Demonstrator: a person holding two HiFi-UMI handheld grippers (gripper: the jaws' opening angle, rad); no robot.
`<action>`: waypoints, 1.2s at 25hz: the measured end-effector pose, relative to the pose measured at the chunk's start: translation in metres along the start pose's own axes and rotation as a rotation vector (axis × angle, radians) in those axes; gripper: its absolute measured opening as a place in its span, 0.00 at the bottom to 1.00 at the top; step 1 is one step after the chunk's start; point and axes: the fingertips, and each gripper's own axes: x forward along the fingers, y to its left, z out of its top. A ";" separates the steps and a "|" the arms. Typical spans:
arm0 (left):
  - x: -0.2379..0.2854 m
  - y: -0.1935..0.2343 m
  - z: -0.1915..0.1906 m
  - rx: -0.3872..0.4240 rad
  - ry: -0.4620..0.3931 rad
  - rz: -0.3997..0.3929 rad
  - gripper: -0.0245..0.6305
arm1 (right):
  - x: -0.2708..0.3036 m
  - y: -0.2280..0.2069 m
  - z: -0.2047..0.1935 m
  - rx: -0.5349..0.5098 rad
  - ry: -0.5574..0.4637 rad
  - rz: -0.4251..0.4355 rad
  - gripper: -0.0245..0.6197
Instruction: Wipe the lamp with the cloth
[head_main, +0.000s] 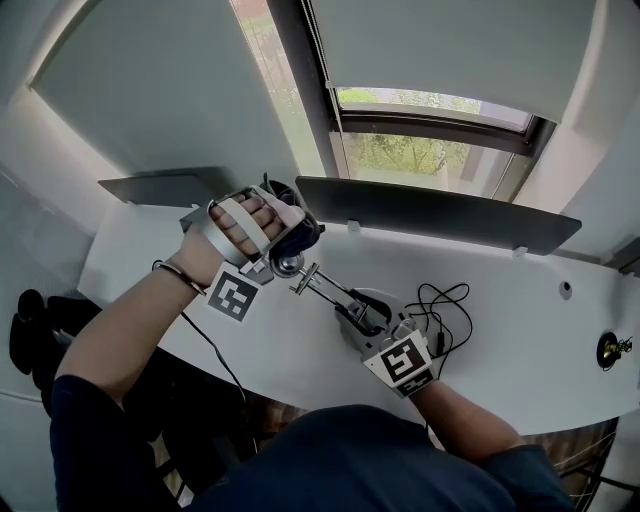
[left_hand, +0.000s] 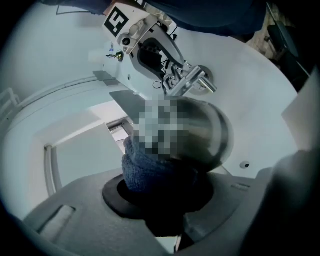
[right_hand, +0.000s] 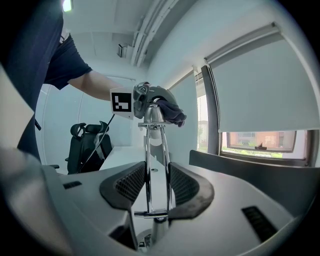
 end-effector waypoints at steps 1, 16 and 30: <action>0.001 0.000 0.001 0.011 -0.014 0.009 0.24 | 0.000 0.001 0.001 -0.004 -0.003 0.005 0.29; -0.002 -0.007 -0.004 -0.006 0.012 -0.003 0.24 | 0.000 -0.001 -0.002 0.011 0.018 0.004 0.29; -0.045 -0.021 -0.014 -0.176 0.162 -0.038 0.24 | 0.003 0.006 0.002 -0.016 0.036 0.007 0.28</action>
